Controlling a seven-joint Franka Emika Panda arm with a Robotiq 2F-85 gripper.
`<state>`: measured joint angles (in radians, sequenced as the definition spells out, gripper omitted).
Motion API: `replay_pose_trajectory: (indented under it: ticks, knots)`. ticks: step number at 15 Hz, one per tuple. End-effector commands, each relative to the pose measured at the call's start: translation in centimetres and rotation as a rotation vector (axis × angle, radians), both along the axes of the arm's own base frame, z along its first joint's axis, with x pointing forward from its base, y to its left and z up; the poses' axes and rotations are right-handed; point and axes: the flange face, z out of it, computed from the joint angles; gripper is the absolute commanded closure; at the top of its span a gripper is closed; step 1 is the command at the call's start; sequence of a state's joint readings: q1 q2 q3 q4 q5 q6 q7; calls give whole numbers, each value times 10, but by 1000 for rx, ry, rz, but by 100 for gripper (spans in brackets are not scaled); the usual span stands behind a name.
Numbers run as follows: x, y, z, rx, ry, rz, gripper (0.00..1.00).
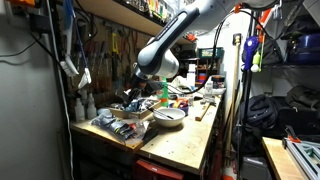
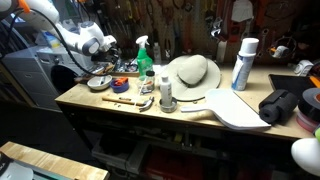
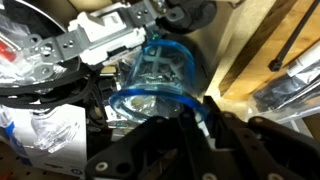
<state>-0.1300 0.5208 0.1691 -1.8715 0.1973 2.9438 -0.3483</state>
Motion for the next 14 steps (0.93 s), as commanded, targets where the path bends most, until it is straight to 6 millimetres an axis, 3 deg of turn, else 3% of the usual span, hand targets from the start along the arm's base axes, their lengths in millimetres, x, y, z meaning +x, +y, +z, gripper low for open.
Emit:
replay_pose_trajectory:
  ticks: [1,6,9,11,14]
  knots:
    - [-5,1,-3,-28,3,-15,96]
    - [-18,9,54,19,-41,-29,97]
    - [-30,8,75,-1,-56,-32,97]
    - [-41,2,85,-21,-74,-57,97]
    - [-67,-26,97,-73,-77,-116,97]
